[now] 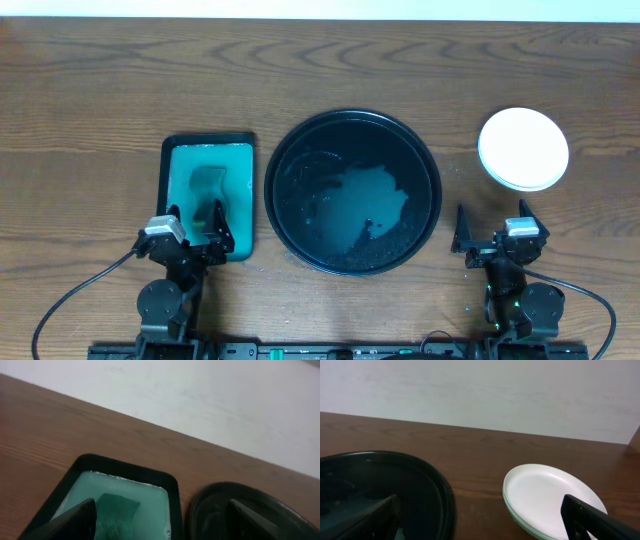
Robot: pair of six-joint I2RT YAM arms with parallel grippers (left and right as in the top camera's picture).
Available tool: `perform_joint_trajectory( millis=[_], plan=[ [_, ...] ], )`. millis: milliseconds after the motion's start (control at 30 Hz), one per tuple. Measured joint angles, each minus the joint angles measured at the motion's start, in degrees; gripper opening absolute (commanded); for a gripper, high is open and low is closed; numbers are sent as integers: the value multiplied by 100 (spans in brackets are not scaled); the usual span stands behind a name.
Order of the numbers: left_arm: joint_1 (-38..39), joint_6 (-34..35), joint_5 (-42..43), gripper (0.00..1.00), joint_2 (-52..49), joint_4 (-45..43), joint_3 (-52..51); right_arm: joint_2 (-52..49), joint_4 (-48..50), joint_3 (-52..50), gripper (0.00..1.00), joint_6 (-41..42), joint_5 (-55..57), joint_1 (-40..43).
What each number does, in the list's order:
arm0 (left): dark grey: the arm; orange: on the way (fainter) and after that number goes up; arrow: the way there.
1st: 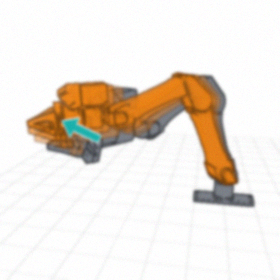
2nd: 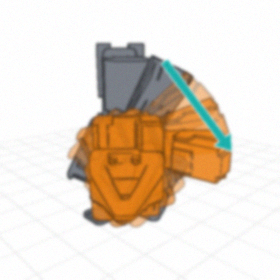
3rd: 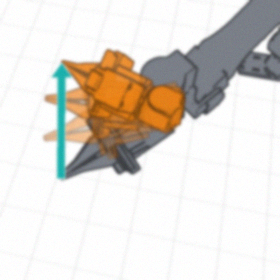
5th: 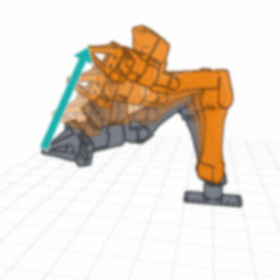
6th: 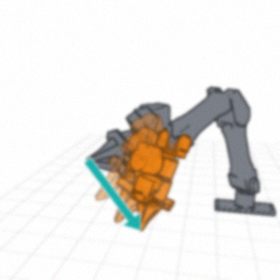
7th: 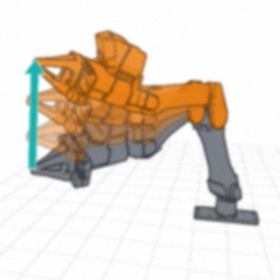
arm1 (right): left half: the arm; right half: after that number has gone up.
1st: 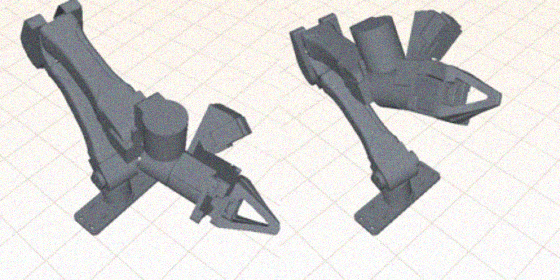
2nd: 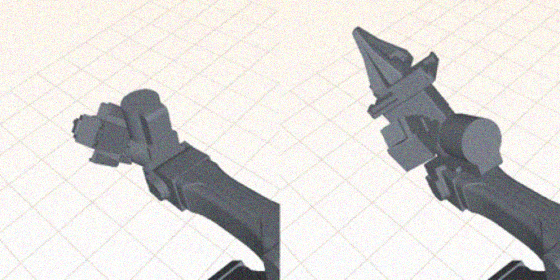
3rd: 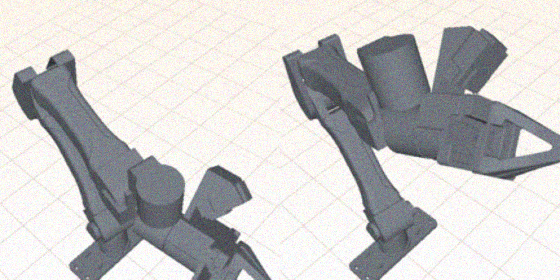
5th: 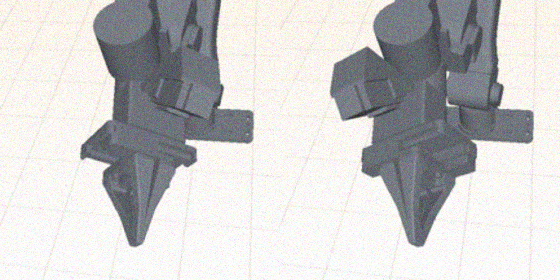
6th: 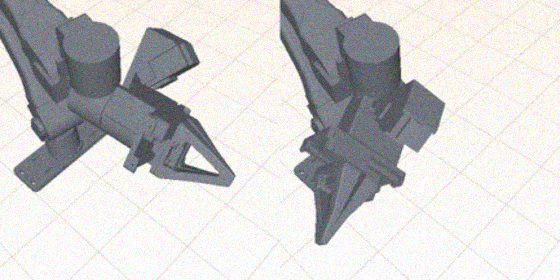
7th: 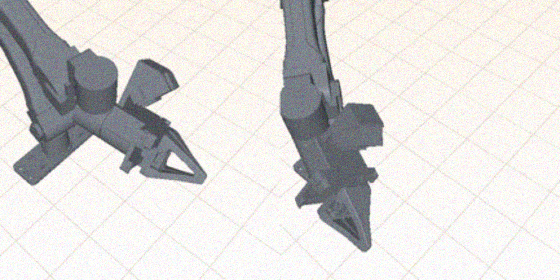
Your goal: Clean dirty plates on tray and stack at the side
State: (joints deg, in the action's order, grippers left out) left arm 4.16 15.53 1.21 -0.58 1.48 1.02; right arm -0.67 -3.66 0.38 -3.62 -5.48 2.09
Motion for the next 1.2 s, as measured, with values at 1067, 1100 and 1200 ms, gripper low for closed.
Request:
perform_joint_trajectory(
  millis=[1067,1100,1200],
  plan=[
    [0,-1729,341,82,0,0,0,0,0,0,99,0,0,0],
    [0,-1729,341,82,0,0,0,-2,0,0,99,0,0,0],
    [0,-1729,341,82,0,0,0,0,0,0,99,0,0,0]
  ],
)
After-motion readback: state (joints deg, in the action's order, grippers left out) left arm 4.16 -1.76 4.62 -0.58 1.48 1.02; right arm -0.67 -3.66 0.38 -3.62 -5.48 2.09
